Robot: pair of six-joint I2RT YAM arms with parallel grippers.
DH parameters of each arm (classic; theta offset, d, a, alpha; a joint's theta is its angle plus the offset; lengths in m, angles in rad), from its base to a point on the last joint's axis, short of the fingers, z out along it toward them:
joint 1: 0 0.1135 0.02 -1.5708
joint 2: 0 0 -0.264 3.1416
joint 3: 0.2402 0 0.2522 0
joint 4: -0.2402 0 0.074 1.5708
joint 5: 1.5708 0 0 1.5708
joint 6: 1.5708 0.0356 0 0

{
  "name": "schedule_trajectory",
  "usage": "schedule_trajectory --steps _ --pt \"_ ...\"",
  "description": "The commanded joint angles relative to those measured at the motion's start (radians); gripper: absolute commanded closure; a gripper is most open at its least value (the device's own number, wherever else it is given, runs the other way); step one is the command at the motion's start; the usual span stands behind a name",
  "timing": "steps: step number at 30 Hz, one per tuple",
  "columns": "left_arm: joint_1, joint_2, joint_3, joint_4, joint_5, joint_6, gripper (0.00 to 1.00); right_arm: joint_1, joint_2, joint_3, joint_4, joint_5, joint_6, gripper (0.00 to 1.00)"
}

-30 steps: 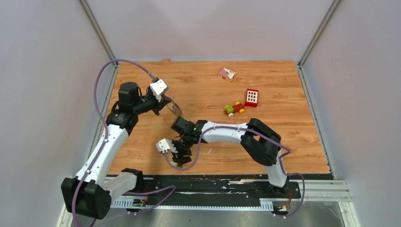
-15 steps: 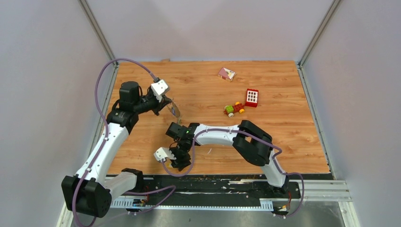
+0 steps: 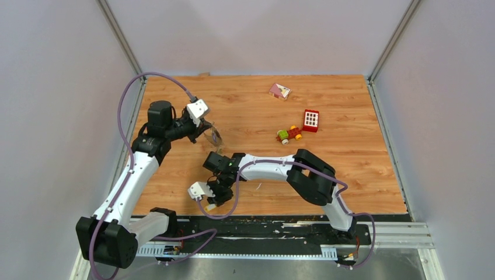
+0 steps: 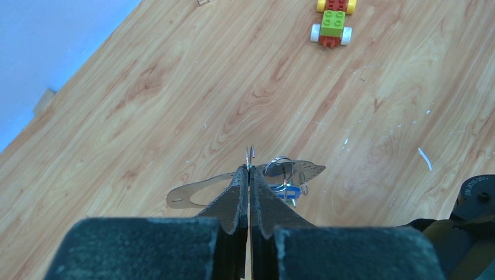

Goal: Put the keys on the keyring

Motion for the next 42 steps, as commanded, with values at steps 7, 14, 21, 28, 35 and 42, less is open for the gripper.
schedule_trajectory --steps 7,14,21,28,35,42 --pt "0.007 -0.024 0.031 0.022 0.036 0.022 1.00 0.001 -0.057 -0.033 0.021 0.080 0.010 0.88" --pt "0.007 -0.022 0.031 0.012 0.042 0.031 1.00 -0.010 -0.089 -0.033 0.009 0.083 0.015 1.00" --pt "0.007 -0.013 0.031 0.010 0.060 0.033 1.00 -0.030 -0.156 -0.077 0.008 0.103 0.026 1.00" --pt "0.007 -0.014 0.024 0.008 0.070 0.043 1.00 -0.065 -0.210 -0.152 0.044 0.122 0.055 1.00" --pt "0.007 -0.016 0.025 -0.003 0.076 0.048 1.00 -0.065 -0.160 -0.094 0.054 0.075 0.115 0.70" --pt "0.007 -0.021 0.028 -0.024 0.077 0.060 1.00 -0.065 -0.078 0.015 0.003 0.017 0.123 0.50"
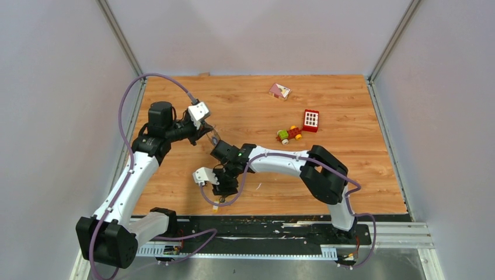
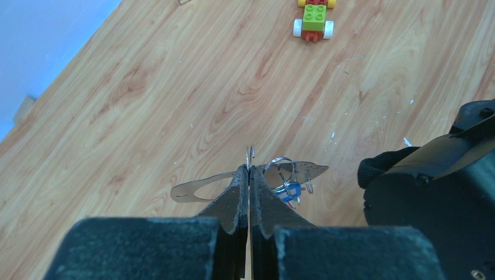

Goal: Put the keys on the keyring

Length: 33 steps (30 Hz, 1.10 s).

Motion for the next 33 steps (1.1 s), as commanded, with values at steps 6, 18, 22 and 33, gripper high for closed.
schedule_trajectory --steps 6,18,22,33 --pt "0.007 -0.026 0.027 0.000 0.031 0.034 1.00 0.004 0.110 0.142 -0.050 -0.101 0.018 0.52" --pt "0.006 -0.035 0.028 -0.004 0.025 0.037 1.00 0.006 0.149 0.157 -0.080 -0.153 -0.004 0.62" --pt "0.007 -0.037 0.025 -0.009 0.022 0.044 1.00 0.007 0.154 0.163 -0.081 -0.161 -0.002 0.67" --pt "0.007 -0.039 0.020 -0.014 0.020 0.049 1.00 0.009 0.166 0.169 -0.083 -0.172 0.006 0.80"
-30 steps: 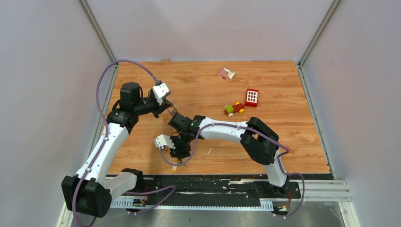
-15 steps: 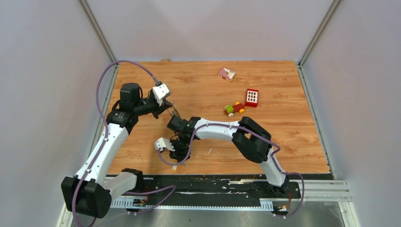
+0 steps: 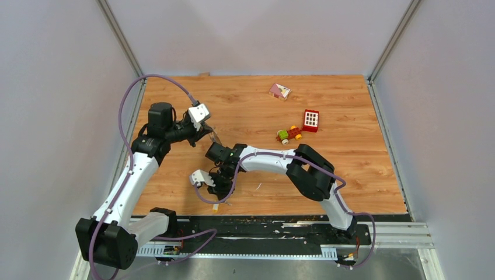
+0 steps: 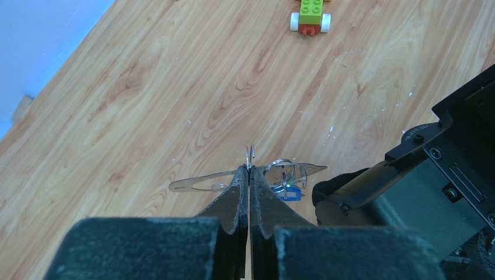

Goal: Put the keys on the keyring

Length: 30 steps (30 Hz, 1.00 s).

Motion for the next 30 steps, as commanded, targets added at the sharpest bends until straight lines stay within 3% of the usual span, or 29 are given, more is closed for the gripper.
schedule_trajectory --steps 1,12,22,30 --pt "0.007 -0.032 0.020 0.016 0.018 0.022 1.00 0.007 0.023 0.040 0.006 -0.042 -0.005 0.80" --pt "0.007 -0.029 0.018 0.015 0.020 0.024 1.00 0.008 0.039 0.041 0.006 -0.041 -0.002 0.80" --pt "0.007 -0.029 0.020 0.013 0.018 0.029 1.00 0.008 0.016 0.038 -0.007 -0.030 -0.010 1.00" --pt "0.007 -0.016 0.039 0.012 0.024 0.028 1.00 -0.005 -0.058 0.005 -0.022 0.000 -0.014 1.00"
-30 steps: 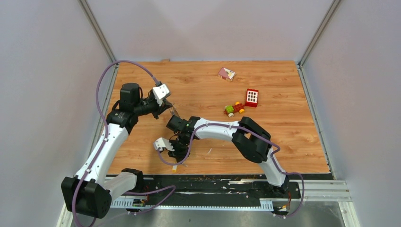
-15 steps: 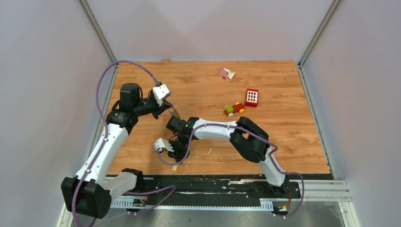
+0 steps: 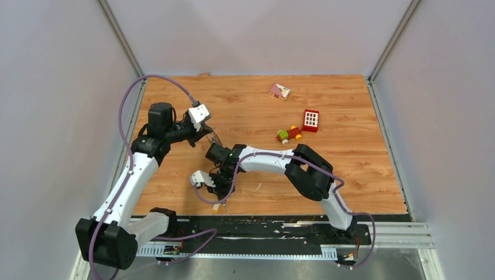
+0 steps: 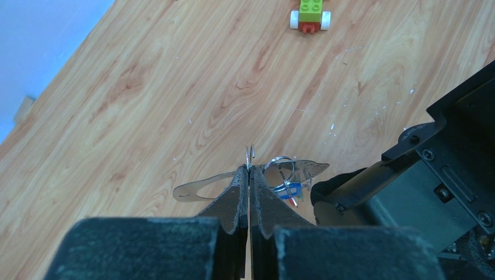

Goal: Put the keys on the keyring

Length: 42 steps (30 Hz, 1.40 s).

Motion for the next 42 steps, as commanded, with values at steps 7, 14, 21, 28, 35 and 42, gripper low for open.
schedule_trajectory --steps 7,14,21,28,35,42 --pt "0.007 -0.003 0.037 0.025 0.030 0.020 1.00 -0.040 -0.239 -0.096 -0.031 0.048 -0.015 1.00" --pt "0.003 0.003 0.022 0.043 0.060 0.023 1.00 -0.146 -0.452 -0.204 -0.046 0.035 0.032 1.00" --pt "-0.071 -0.015 0.012 0.090 0.039 -0.002 1.00 -0.270 -0.629 -0.237 -0.033 -0.012 0.102 1.00" --pt "-0.205 -0.027 0.019 0.100 -0.015 0.018 1.00 -0.353 -0.695 -0.182 0.006 0.011 0.185 1.00" --pt "-0.303 0.016 0.054 0.037 -0.024 0.057 1.00 -0.376 -0.699 -0.128 0.005 0.085 0.171 1.00" --pt "-0.331 0.040 0.069 0.024 0.014 0.057 1.00 -0.376 -0.696 -0.119 0.018 0.080 0.158 1.00"
